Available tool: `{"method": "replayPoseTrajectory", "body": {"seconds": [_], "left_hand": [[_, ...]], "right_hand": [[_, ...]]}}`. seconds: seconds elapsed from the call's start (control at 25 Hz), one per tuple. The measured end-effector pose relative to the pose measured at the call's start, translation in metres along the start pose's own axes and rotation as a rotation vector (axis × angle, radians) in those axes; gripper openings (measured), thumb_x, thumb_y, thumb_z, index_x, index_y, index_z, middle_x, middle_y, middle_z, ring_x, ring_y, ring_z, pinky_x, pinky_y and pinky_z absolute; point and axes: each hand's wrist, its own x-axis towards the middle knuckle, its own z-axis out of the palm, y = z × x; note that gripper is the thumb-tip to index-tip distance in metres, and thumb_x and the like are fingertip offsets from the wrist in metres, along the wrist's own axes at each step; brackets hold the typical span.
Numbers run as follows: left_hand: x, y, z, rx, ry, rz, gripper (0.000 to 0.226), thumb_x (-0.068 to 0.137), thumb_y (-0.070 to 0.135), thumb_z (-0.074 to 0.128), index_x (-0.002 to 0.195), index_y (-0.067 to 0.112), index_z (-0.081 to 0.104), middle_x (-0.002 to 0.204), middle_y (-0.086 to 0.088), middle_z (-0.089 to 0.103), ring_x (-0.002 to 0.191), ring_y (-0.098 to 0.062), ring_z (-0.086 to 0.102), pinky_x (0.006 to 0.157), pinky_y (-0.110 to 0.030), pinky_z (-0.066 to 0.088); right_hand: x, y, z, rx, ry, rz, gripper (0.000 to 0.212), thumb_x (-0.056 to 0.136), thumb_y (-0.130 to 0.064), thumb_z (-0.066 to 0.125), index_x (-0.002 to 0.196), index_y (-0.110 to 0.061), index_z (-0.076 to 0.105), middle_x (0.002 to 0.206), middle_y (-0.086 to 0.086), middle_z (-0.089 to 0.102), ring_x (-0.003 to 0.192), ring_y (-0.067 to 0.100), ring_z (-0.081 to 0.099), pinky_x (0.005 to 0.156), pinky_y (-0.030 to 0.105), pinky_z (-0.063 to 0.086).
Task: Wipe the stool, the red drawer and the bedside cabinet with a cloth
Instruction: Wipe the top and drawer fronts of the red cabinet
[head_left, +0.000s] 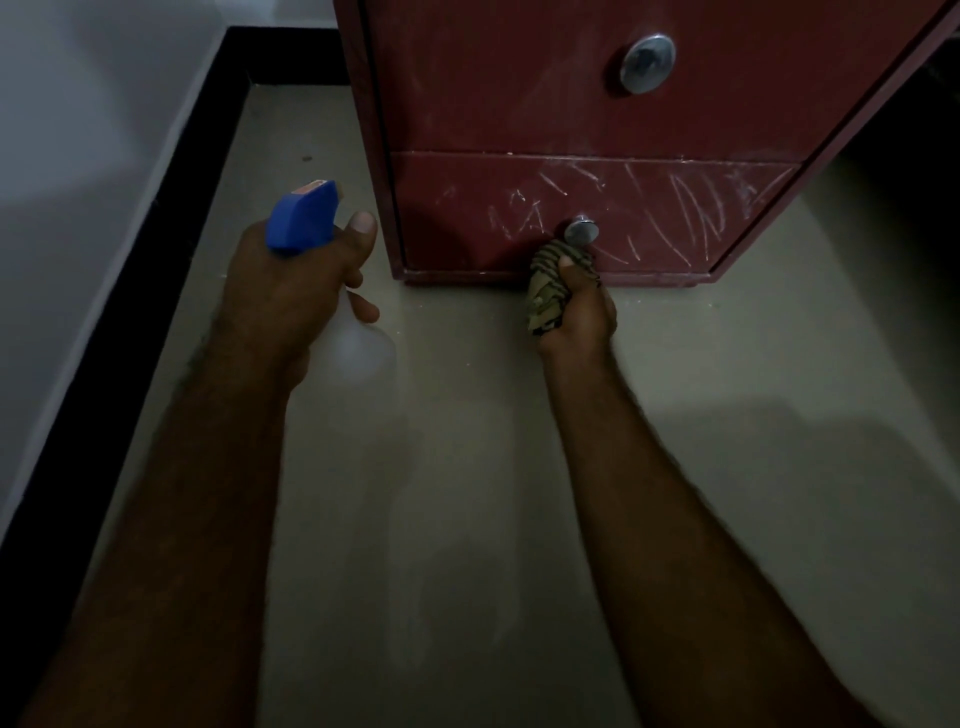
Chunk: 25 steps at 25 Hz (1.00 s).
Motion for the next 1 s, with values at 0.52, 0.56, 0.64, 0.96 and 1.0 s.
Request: {"method": "replayPoseTrajectory", "body": {"seconds": [0.52, 0.56, 0.64, 0.96, 1.0], "left_hand": [[-0.002, 0.004, 0.001, 0.015, -0.012, 0.021, 0.015, 0.093, 0.042, 0.068, 0.092, 0.042, 0.053, 0.092, -0.002, 0.063, 0.070, -0.021, 0.070, 0.085, -0.056, 0.060], [-0.002, 0.005, 0.002, 0.019, -0.010, 0.021, 0.016, 0.094, 0.042, 0.068, 0.091, 0.042, 0.052, 0.093, -0.002, 0.063, 0.069, -0.020, 0.069, 0.085, -0.056, 0.060], [-0.002, 0.005, 0.003, 0.025, -0.013, 0.019, 0.016, 0.094, 0.042, 0.067, 0.090, 0.042, 0.051, 0.094, -0.003, 0.063, 0.070, -0.021, 0.070, 0.086, -0.056, 0.060], [-0.008, 0.010, 0.005, 0.014, -0.024, 0.023, 0.014, 0.094, 0.042, 0.067, 0.094, 0.043, 0.052, 0.096, -0.005, 0.064, 0.077, -0.028, 0.071, 0.089, -0.056, 0.058], [-0.008, 0.011, 0.004, 0.013, -0.020, 0.027, 0.015, 0.094, 0.042, 0.066, 0.093, 0.042, 0.052, 0.096, -0.005, 0.064, 0.077, -0.028, 0.071, 0.089, -0.056, 0.059]], "right_hand": [[-0.002, -0.007, -0.002, -0.085, 0.078, 0.044, 0.020, 0.090, 0.007, 0.067, 0.109, 0.008, 0.071, 0.095, 0.020, 0.074, 0.067, 0.029, 0.071, 0.054, 0.031, 0.058], [-0.004, -0.009, 0.003, -0.091, 0.084, 0.062, 0.018, 0.091, 0.007, 0.066, 0.108, 0.007, 0.072, 0.095, 0.020, 0.075, 0.067, 0.028, 0.072, 0.056, 0.032, 0.059], [-0.011, -0.012, 0.012, -0.090, 0.052, 0.065, 0.014, 0.091, 0.008, 0.066, 0.103, 0.005, 0.074, 0.096, 0.020, 0.076, 0.070, 0.027, 0.073, 0.063, 0.034, 0.062], [-0.028, -0.012, 0.033, -0.291, -0.106, 0.089, 0.021, 0.098, 0.001, 0.054, 0.090, -0.014, 0.066, 0.076, 0.009, 0.067, 0.053, 0.012, 0.062, 0.042, 0.023, 0.049], [-0.028, -0.011, 0.026, -0.504, -0.198, -0.007, 0.025, 0.097, -0.002, 0.055, 0.102, -0.024, 0.067, 0.096, 0.008, 0.071, 0.072, 0.010, 0.069, 0.056, 0.023, 0.057]]}}
